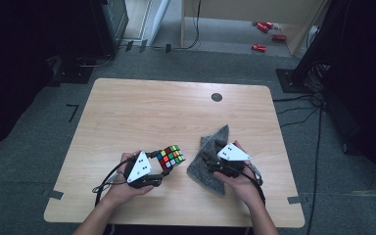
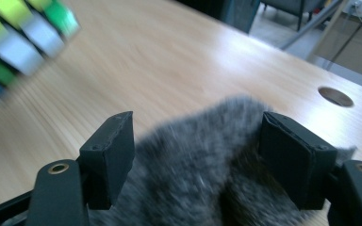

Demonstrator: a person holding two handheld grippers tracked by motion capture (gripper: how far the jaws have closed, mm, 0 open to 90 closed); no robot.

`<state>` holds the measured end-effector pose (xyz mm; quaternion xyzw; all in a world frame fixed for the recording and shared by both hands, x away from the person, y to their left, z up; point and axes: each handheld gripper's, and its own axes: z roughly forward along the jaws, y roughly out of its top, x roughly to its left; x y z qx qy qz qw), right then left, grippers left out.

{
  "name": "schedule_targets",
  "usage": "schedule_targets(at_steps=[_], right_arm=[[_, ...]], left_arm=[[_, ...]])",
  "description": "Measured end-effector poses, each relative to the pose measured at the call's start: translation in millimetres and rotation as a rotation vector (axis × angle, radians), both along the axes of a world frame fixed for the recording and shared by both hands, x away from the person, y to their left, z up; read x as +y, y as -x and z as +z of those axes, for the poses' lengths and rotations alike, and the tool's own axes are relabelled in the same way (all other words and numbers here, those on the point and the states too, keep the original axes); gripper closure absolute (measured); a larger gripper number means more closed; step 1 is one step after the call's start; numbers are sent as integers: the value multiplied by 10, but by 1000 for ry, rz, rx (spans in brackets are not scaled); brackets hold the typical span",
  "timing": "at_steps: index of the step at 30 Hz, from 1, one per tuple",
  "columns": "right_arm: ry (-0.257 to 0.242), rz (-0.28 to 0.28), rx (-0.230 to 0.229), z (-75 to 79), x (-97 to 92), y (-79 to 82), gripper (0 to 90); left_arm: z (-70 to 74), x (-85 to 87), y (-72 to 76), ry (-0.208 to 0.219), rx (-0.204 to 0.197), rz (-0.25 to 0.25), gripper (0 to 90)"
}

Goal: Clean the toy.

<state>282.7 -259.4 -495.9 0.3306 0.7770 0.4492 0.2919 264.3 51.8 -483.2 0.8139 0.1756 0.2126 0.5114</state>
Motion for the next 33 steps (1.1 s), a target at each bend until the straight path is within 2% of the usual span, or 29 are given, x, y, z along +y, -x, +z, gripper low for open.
schedule_targets(at_steps=[3, 6, 9, 12, 14, 17, 20, 22, 26, 31, 33], right_arm=[[39, -4, 24, -97, 15, -61, 244], [54, -13, 62, -156, 9, -108, 256], [66, -36, 143, -205, 7, -111, 381], [5, -97, 194, -203, -18, -91, 520], [-44, -143, 202, -187, -39, -66, 599], [-66, -202, 202, -172, -39, -18, 655], [-98, -238, 217, -152, 25, 35, 630], [-114, -209, 212, -135, 105, 67, 542], [-146, -76, 163, -45, 259, 128, 341], [-122, -10, 51, 126, 185, 145, 257], [-97, 34, 34, 160, 131, 126, 239]], left_arm=[[2, -2, 2, 4, 6, -5, 349], [4, 1, -1, 8, 11, -7, 349], [12, 12, -9, 14, 16, -3, 349], [21, 26, -15, 22, 21, 3, 349], [27, 35, -19, 24, 22, 6, 349], [29, 44, -25, 26, 25, 11, 349], [29, 52, -31, 25, 32, 12, 349], [29, 58, -36, 25, 34, 15, 349], [34, 85, -50, 29, 39, 22, 349], [45, 121, -66, 41, 49, 26, 349], [46, 127, -70, 44, 53, 26, 349]])
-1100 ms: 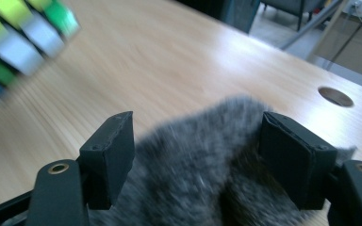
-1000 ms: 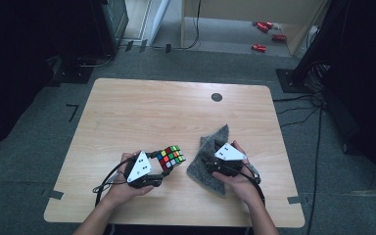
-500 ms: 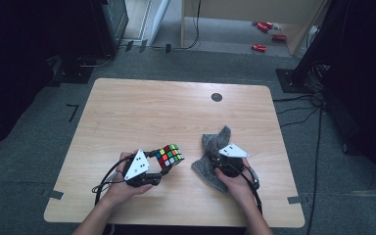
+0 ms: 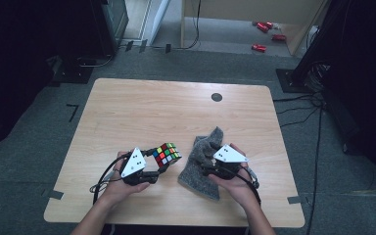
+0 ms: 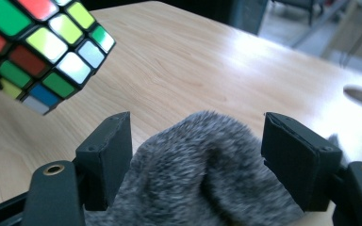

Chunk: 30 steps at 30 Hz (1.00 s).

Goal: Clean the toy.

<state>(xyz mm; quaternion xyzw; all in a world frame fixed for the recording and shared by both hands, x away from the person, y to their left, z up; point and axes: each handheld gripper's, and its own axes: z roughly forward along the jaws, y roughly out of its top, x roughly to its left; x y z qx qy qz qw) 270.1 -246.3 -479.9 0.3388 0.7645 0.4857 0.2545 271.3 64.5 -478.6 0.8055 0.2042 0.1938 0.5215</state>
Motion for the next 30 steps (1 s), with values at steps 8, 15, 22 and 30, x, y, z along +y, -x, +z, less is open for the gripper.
schedule_targets(at_steps=[8, 15, 22, 30], right_arm=[[201, 157, 54, -285, 17, -193, 129], [190, 171, 134, -411, 7, -303, 126], [137, 167, 242, -415, -31, -321, 473], [65, 50, 245, -218, -20, -158, 718]], left_arm=[[-17, -25, 14, -8, 7, -18, 349], [-41, -47, 13, -17, 17, -30, 349], [-49, -69, 26, -25, 22, -36, 349], [-72, -117, 29, -42, 30, -48, 349]])
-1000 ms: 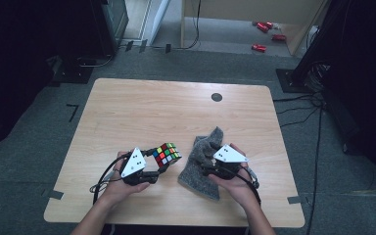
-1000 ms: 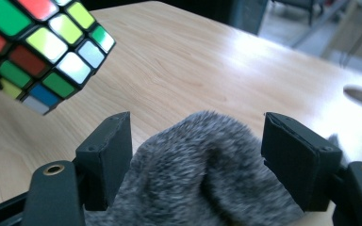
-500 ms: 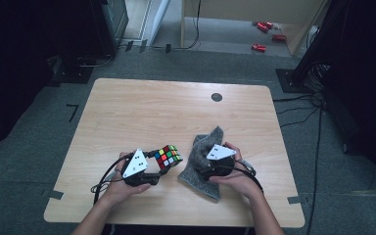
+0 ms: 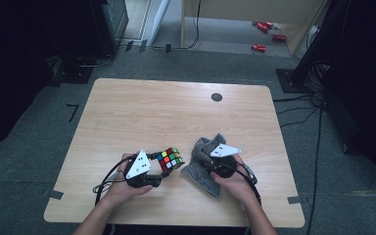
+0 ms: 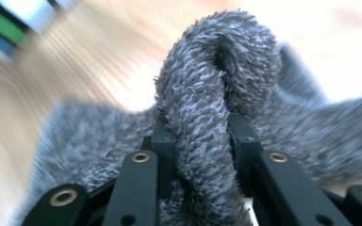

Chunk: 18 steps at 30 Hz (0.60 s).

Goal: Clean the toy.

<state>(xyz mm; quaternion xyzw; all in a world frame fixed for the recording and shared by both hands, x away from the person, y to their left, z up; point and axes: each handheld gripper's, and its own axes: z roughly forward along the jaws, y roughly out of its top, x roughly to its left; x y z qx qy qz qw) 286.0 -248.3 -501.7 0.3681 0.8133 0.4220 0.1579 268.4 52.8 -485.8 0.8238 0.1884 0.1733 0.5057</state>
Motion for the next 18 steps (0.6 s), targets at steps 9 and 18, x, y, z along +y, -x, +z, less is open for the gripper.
schedule_targets(at_steps=[9, 18], right_arm=[[-191, 98, -180, 468, 292, 319, 728], [-208, 207, -182, 549, 721, 485, 720]], left_arm=[[-8, -67, 14, -55, 1, 19, 349], [76, -224, 116, -125, -18, 10, 350]])
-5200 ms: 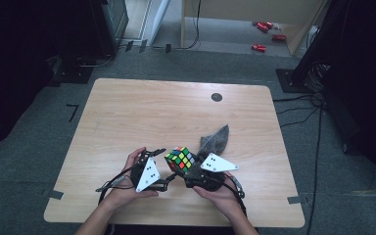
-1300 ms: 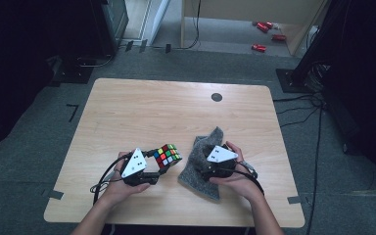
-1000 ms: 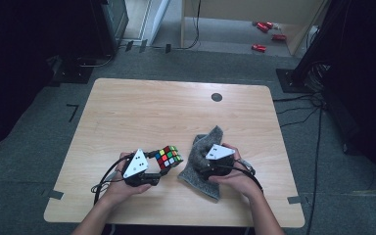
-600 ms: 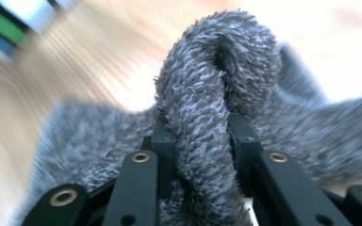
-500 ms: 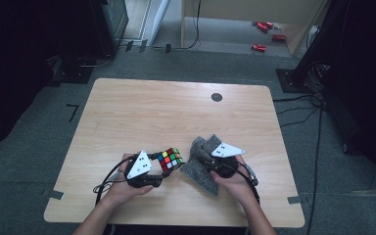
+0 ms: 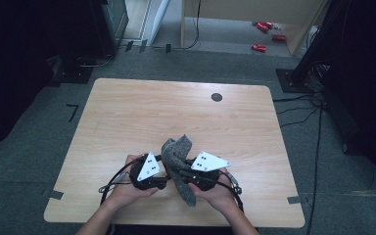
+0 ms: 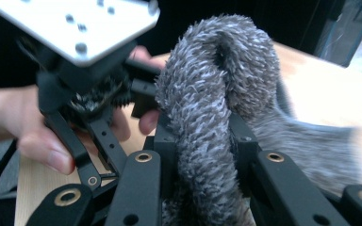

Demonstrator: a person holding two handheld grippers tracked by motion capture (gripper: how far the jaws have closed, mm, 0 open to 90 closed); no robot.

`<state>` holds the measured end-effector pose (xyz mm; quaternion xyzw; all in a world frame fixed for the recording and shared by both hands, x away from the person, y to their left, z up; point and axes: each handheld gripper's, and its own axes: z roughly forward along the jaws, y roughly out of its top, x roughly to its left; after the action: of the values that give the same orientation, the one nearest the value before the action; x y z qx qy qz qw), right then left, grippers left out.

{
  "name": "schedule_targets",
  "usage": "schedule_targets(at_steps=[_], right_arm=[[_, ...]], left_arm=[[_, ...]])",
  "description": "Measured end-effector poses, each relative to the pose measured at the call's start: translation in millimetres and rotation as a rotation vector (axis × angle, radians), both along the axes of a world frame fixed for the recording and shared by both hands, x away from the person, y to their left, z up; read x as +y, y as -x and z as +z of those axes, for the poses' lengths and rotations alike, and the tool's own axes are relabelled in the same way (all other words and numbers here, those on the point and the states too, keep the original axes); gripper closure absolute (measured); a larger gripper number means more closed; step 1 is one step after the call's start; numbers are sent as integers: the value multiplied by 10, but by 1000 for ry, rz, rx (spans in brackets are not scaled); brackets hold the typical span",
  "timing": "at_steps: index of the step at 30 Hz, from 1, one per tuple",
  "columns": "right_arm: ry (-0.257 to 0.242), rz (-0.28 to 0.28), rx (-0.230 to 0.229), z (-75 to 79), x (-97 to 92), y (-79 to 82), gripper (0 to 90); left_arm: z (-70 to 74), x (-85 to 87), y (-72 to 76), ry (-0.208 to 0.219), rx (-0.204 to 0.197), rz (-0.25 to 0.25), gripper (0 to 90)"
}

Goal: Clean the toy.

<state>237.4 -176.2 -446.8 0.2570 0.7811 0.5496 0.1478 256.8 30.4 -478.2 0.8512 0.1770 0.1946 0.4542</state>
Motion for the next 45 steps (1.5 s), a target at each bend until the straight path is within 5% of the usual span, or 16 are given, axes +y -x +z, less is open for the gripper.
schedule_targets(at_steps=[5, 13, 18, 20, 22, 27, 36, 45], right_arm=[[-12, 7, 5, -22, 55, 11, 719], [-47, -142, -1, 8, -154, -82, 718], [11, -62, -35, 1, 11, 31, 713], [50, -62, -63, 0, 67, 57, 712], [29, -86, -65, 8, 19, 17, 711], [-27, -220, -39, 8, -239, -110, 709], [-149, -236, 44, -118, -352, -170, 709], [-130, -263, 138, -273, -403, -255, 701]], left_arm=[[58, -24, 32, -15, -12, 6, 352], [64, -4, 16, 4, -4, 13, 353], [59, -24, 27, -4, -3, 10, 353], [62, -14, 31, 2, -5, 6, 353], [78, 9, 24, 21, -5, 7, 353], [90, 80, 1, 82, 2, 3, 353], [133, 124, 26, 157, -16, -12, 354], [218, 218, 27, 264, -9, -46, 355]])
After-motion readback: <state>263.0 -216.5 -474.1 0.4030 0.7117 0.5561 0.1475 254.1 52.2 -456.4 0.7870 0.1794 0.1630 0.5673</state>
